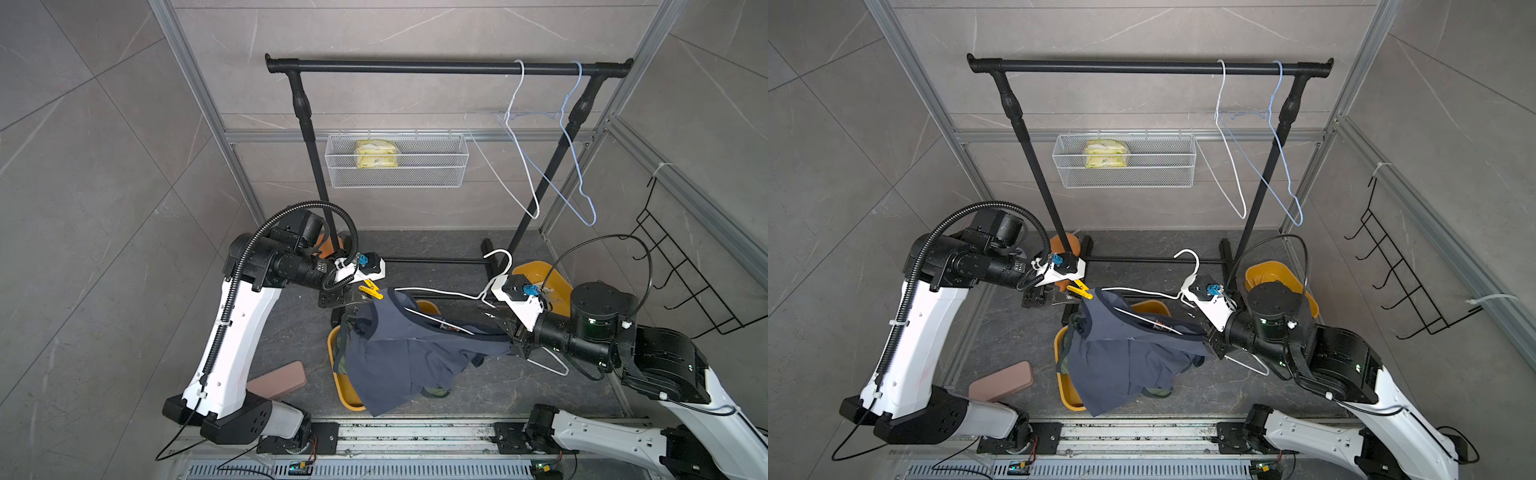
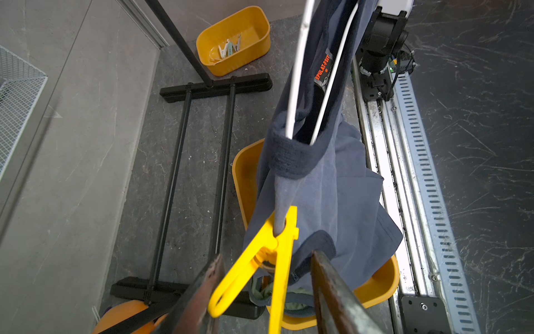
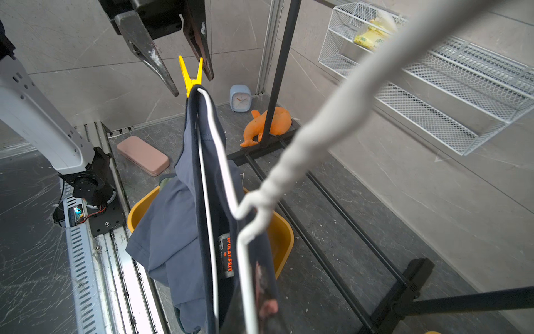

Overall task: Remove the clothespins securing tank tops to the hanger
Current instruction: Remove the clothespin from the hanger.

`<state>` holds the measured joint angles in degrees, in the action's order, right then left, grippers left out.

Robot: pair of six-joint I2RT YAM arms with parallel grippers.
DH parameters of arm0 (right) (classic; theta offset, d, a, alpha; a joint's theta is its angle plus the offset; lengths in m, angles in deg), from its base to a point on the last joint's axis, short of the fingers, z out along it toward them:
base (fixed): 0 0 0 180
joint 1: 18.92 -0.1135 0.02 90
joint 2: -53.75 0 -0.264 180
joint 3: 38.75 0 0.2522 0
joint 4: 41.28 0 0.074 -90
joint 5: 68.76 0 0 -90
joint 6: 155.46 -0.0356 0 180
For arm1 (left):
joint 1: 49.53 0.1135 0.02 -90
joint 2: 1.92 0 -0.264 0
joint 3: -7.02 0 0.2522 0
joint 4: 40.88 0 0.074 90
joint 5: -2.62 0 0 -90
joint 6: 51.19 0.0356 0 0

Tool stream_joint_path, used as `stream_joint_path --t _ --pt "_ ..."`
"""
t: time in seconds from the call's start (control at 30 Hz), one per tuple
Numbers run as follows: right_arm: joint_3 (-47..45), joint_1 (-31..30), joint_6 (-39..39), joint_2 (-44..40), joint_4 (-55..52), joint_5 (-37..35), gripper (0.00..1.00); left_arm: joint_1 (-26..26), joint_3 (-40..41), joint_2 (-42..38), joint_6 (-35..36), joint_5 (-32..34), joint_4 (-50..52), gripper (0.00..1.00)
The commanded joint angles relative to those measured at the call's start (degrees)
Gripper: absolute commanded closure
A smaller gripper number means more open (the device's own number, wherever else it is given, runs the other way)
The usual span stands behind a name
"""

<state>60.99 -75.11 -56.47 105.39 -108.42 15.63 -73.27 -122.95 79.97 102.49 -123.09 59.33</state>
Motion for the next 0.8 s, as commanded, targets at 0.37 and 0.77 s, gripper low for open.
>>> stream_joint_path --t 0.37,0.77 --pt "3.0 0.2 -0.2 1.5 -1.2 -0.2 1.0 0.1 0.3 -2.0 0.9 -2.6 9.5 0.52" --pt "3.0 0.2 -0.5 1.4 -1.4 -1.3 1.0 0.1 0.2 -2.1 0.3 -2.4 9.2 1.0"
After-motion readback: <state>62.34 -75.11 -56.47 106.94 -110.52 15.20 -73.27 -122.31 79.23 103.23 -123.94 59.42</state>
